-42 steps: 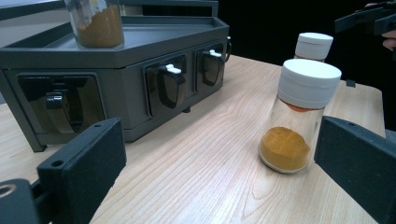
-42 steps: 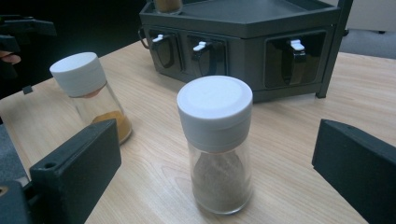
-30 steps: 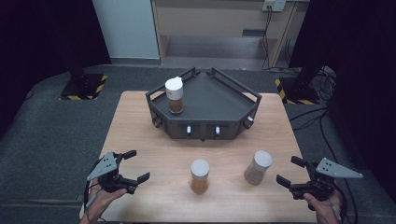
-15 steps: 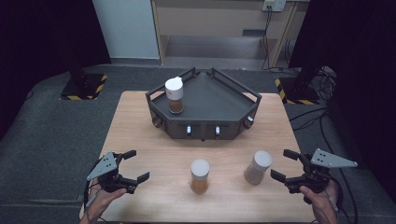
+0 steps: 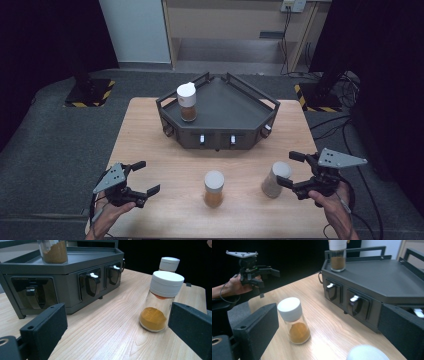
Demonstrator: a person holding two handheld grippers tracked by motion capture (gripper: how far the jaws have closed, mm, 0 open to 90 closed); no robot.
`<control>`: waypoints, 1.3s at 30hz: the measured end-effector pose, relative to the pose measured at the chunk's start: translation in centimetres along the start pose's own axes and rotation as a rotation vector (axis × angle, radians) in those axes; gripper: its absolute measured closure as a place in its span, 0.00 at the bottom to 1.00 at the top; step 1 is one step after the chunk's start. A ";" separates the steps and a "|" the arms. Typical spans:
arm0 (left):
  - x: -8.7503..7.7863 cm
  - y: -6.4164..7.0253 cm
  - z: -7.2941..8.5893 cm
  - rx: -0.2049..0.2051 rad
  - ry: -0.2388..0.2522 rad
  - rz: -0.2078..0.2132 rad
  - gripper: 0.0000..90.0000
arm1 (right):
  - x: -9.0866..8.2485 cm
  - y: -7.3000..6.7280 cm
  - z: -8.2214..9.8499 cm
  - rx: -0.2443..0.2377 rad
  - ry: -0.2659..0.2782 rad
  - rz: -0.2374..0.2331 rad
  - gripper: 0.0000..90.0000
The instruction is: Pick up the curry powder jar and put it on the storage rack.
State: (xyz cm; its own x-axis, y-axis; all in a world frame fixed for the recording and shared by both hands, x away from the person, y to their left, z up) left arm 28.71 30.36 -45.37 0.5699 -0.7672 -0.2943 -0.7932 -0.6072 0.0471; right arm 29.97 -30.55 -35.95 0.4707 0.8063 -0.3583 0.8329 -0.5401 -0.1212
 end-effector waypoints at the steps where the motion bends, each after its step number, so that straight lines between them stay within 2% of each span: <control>1: 0.0 0.0 0.0 0.000 0.000 0.000 0.01 | 0.3 0.0 -0.2 -0.002 -0.001 -0.007 0.05; 18: 0.0 0.0 0.0 -0.001 -0.001 0.003 0.01 | 4.6 -1.1 -2.1 -0.047 -0.051 -0.109 0.05; 30: 0.0 0.0 0.0 0.000 -0.004 0.006 0.01 | 7.7 -1.9 -2.6 -0.070 -0.091 -0.164 0.05; 39: 0.0 0.1 0.0 0.001 -0.007 0.008 0.01 | 10.0 -2.3 -2.2 -0.072 -0.125 -0.194 0.06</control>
State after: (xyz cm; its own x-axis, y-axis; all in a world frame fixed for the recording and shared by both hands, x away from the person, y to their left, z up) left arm 28.68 30.32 -45.38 0.5624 -0.7703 -0.3004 -0.7977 -0.6012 0.0482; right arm 33.34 -20.74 -37.25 0.2640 0.8546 -0.4473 0.9248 -0.3559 -0.1342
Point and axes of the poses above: each handheld gripper's, and its own axes: x roughly forward along the jaws, z roughly out of its underside, y roughly to its right, the point moved 10 cm from there along x, roughly forward along the jaws, and after that the axes turned 4 degrees about -y, right-handed, at the moved point
